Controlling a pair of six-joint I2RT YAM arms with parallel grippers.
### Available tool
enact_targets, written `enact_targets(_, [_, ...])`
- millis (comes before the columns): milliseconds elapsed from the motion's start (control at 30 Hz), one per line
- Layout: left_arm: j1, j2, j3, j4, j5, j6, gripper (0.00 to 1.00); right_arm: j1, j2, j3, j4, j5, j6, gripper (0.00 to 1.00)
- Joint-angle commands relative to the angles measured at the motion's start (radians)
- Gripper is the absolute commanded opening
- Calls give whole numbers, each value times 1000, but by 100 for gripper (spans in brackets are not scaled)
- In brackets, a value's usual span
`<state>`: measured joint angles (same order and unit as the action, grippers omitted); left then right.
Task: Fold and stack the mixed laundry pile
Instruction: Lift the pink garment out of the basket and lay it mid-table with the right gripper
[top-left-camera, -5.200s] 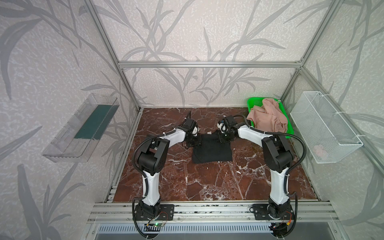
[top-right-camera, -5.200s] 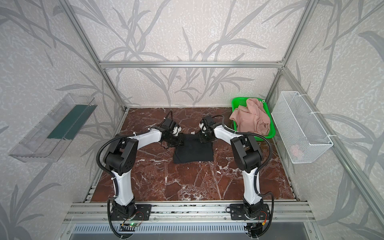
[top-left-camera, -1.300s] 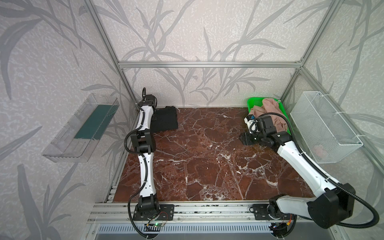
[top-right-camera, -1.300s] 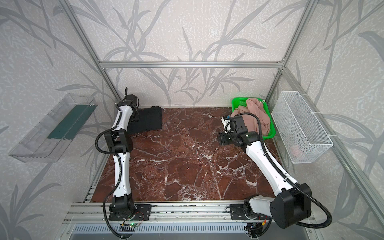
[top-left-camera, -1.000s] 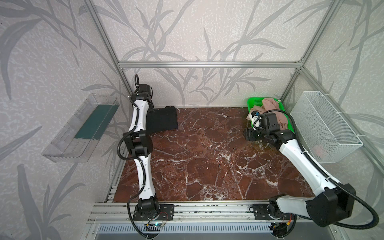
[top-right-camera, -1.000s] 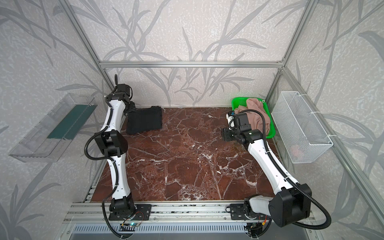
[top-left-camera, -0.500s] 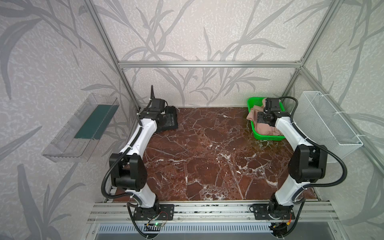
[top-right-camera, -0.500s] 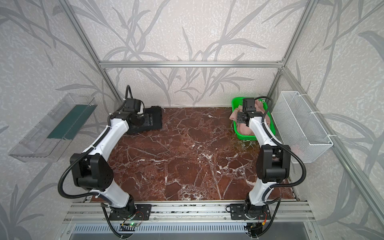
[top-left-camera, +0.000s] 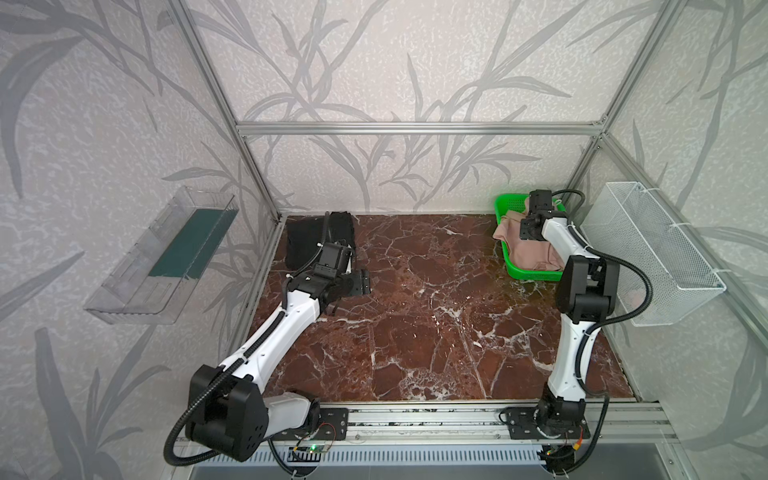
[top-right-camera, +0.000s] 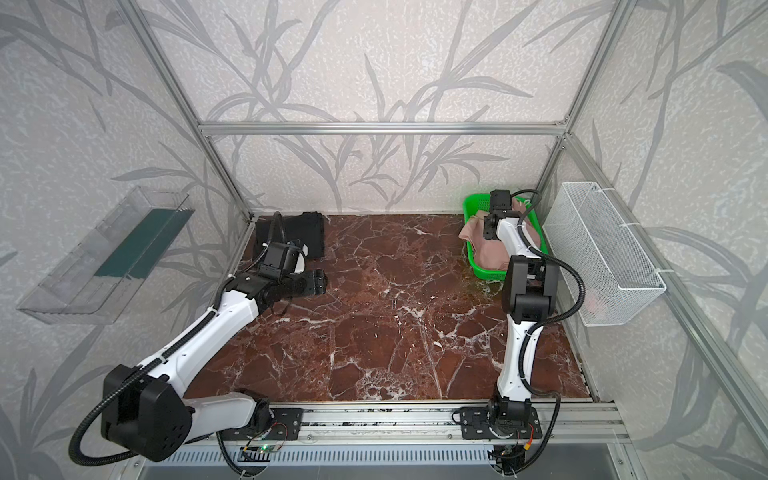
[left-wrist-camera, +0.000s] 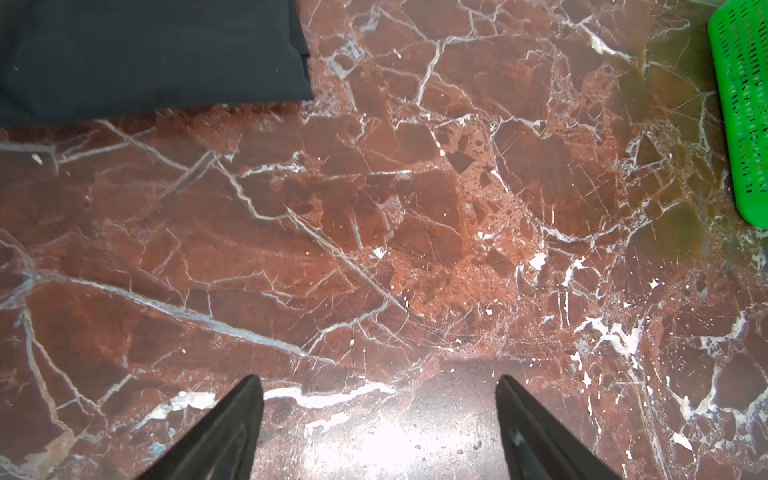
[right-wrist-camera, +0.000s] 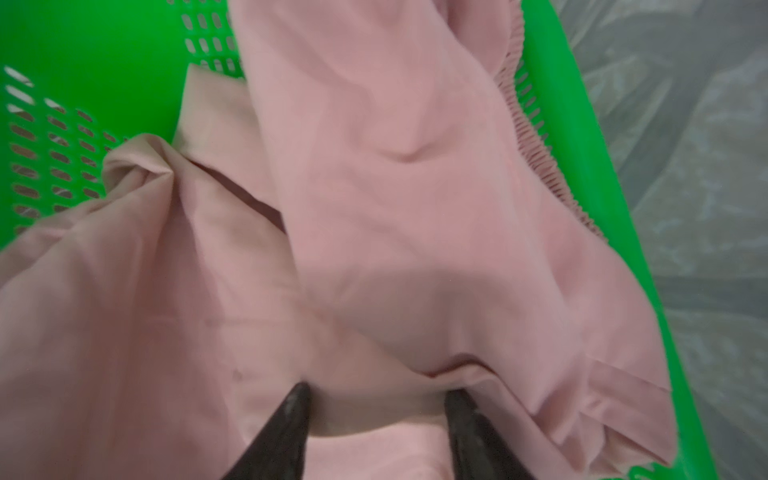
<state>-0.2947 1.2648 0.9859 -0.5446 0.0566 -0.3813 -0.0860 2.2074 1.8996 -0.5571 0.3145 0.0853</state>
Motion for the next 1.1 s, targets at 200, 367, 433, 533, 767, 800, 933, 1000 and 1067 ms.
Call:
enact_targets(200, [-7, -24, 19, -3, -2, -21, 85, 4, -171, -30, -69, -125, 5, 1])
enact_targets(367, [-8, -13, 22, 6, 13, -26, 85, 48, -366, -54, -57, -158, -41, 0])
enact_targets(433, [-8, -13, 23, 11, 17, -30, 86, 63, -446, -42, -69, -207, -44, 0])
enact_targets(533, [-8, -15, 22, 20, 18, -30, 85, 91, -537, 19, -133, -305, -54, 0])
enact_targets(767, [-6, 1, 65, 22, 22, -15, 85, 320, -640, 265, -336, -470, -173, 0])
enact_targets(800, [-6, 1, 76, 20, 20, -12, 85, 359, -645, 304, -359, -488, -178, 0])
enact_targets(933, [-4, -10, 120, 0, 26, 1, 85, 468, -649, 383, -402, -530, -176, 0])
enact_targets(1000, [-4, -22, 139, -21, 37, 10, 85, 479, -659, 332, -379, -555, -152, 0])
enact_targets(1067, [-4, -46, 147, -40, 50, 17, 84, 479, -687, 194, -316, -559, -127, 0])
